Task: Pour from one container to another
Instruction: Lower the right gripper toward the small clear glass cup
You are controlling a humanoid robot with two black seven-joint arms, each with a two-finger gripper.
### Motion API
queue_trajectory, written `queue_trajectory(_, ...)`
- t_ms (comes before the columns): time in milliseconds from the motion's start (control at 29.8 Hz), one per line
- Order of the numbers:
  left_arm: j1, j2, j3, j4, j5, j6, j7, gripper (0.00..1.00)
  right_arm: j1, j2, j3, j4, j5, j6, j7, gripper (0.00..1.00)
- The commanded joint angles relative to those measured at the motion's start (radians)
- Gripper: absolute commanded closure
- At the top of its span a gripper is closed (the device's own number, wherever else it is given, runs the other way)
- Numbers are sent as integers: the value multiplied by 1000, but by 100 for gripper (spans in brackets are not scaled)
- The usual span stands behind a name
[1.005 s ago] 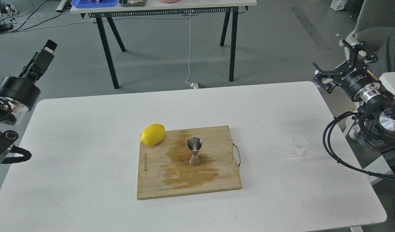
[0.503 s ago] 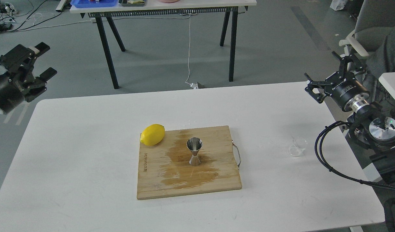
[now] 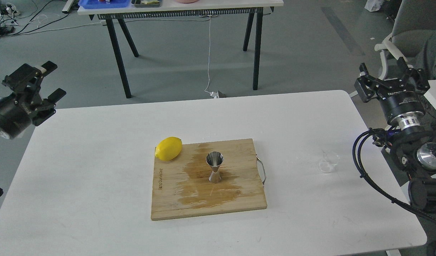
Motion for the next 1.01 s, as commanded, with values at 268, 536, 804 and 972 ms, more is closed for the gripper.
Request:
queue_trajectory(268,18,-34,1,0,-3,0,0,0,-297,-104,239,352,12,-723,-44,3)
queue_trajectory(536,32,-40,2,1,-1,0,0,0,-395,-162,190,390,11,-910,-92,3)
queue_trajectory(804,51,-40,2,1,-1,0,0,0,-404,-192,45,373,-1,-912,-96,2)
queue_trajectory(972,51,-40,2,3,-1,0,0,0,-355,-182,-54,338,-6,-914,-93,3)
